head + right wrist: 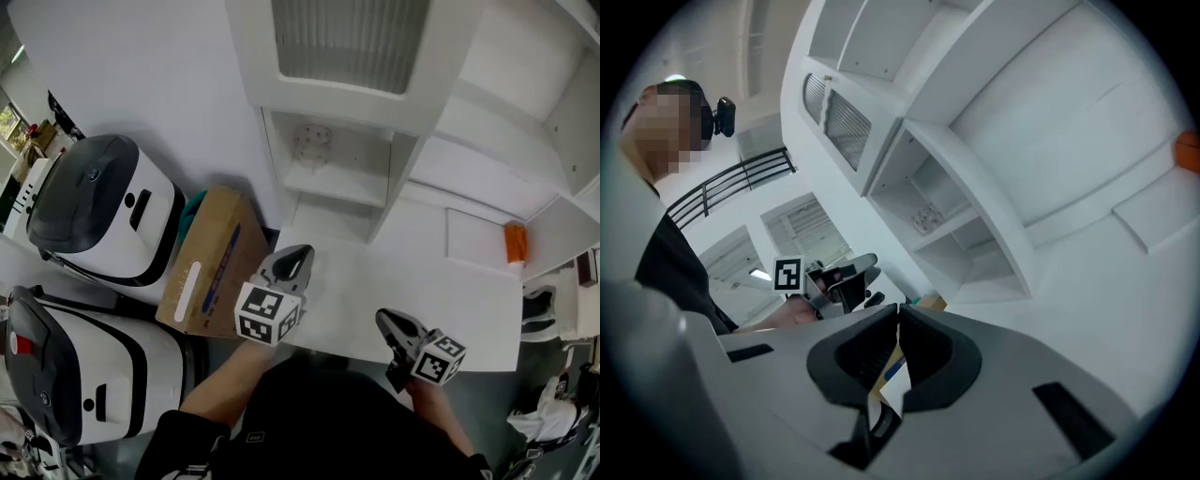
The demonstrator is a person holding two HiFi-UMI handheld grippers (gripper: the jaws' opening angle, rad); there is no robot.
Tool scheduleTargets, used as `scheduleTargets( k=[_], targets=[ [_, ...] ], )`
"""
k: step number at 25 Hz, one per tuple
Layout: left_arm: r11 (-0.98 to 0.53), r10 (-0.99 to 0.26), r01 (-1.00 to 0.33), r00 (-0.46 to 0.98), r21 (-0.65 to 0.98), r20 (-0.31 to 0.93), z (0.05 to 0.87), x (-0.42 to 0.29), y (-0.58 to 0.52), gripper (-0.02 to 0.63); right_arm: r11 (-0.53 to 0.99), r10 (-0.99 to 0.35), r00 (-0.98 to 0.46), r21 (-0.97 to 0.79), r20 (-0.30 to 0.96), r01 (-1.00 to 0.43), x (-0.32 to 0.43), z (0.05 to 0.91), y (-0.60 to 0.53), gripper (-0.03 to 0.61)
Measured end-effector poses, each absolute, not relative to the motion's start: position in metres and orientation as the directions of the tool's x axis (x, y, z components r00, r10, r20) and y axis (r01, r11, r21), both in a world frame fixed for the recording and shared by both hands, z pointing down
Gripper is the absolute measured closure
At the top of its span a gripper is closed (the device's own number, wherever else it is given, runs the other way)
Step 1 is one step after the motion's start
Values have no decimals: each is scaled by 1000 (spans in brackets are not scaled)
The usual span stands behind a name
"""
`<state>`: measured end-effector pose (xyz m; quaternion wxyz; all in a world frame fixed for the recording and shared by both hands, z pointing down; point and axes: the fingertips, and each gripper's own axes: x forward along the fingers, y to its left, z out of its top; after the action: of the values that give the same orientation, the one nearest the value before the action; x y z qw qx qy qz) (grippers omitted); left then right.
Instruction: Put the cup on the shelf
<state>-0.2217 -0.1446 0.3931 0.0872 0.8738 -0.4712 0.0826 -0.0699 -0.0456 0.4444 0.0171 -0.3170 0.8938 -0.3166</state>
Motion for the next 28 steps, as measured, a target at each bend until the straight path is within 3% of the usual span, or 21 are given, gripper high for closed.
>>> scheduleTargets(
  k=[13, 24, 28],
  targets=[
    [-636, -716, -746, 666, 196, 211, 394, -219, -54, 600, 622, -676, -735, -490, 56, -610, -97, 387, -25, 561],
    [-665, -712, -738, 673, 114, 203, 374, -184, -48, 600, 696, -688, -726, -263, 20, -668, -71, 349, -35, 563],
    [-662, -709, -737, 675, 137, 204, 373, -177, -49, 600, 695, -696, -718, -256, -5, -672, -64, 339, -31, 563]
  ],
)
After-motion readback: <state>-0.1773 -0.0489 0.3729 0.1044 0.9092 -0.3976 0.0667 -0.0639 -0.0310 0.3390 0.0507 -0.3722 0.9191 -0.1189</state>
